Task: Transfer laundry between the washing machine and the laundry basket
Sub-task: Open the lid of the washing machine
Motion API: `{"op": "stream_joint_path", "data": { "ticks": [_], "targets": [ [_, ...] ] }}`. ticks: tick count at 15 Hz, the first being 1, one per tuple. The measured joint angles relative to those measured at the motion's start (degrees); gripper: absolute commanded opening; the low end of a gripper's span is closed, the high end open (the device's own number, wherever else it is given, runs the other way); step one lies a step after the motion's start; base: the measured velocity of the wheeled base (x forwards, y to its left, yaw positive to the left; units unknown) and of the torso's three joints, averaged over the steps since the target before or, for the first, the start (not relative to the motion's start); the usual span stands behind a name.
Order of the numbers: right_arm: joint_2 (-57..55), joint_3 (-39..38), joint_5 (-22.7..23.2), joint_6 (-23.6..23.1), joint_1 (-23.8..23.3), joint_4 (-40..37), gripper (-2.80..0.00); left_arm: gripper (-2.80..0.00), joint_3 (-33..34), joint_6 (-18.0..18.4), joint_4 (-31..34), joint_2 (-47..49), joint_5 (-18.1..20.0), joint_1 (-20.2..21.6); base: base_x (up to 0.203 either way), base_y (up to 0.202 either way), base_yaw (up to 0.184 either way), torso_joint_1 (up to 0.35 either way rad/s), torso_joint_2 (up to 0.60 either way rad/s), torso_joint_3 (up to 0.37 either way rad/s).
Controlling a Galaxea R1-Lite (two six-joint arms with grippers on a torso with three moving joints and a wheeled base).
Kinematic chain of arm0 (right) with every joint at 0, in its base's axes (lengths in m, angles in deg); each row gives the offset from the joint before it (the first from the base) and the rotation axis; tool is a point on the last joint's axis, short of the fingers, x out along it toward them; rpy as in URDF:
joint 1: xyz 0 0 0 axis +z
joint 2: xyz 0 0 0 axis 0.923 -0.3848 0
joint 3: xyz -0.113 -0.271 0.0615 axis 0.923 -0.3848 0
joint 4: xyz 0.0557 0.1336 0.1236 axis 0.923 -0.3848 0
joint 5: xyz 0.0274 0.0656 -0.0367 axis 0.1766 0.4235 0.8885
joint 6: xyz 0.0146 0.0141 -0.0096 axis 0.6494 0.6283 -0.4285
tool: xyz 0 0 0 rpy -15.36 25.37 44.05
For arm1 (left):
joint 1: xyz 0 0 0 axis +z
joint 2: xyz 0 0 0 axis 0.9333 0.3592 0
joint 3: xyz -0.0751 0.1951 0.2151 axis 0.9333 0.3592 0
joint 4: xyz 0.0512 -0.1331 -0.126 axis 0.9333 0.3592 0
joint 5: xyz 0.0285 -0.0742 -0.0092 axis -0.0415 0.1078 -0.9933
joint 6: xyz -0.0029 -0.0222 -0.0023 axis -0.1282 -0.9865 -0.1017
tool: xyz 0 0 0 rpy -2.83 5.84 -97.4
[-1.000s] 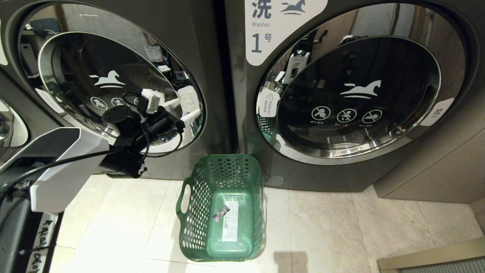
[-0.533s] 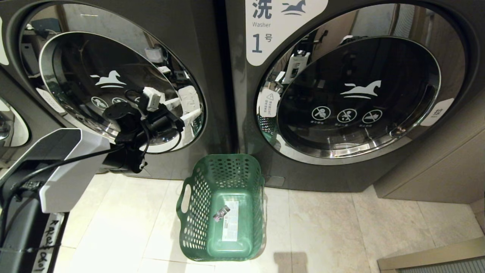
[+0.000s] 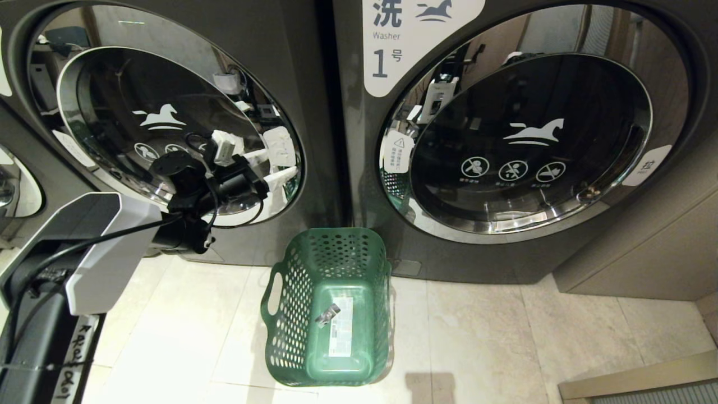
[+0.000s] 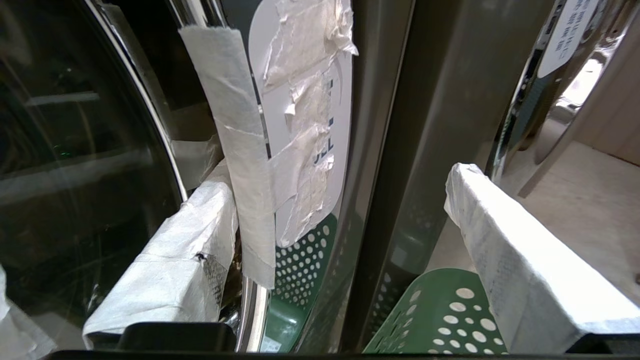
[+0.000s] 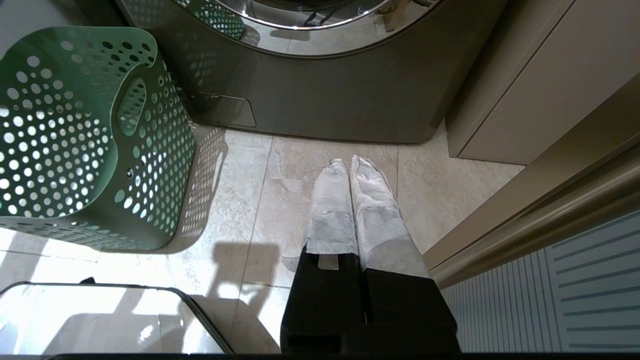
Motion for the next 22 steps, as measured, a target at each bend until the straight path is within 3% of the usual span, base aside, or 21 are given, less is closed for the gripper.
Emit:
{"op": "stream_joint_path", "data": {
  "ticks": [5,8,22],
  "targets": [
    [0.0,0.0,-0.01,-0.02,0.0,0.0,-2.8,0.0,-4.0,-3.62,-0.11,0.85,5.87,2.11,0.0,0.0,0.0,0.0,0.0,0.0],
    [0.0,0.0,0.0,-0.02,0.0,0.0,-2.8,0.0,-4.83,-3.91,-0.11,1.11,8.72,3.15,0.0,0.0,0.0,0.0,0.0,0.0],
    [0.0,0.0,0.0,0.0,0.0,0.0,-2.8,0.0,-4.65,-3.53,-0.57,1.16,9.77,0.51,0.0,0.0,0.0,0.0,0.0,0.0]
  ]
}}
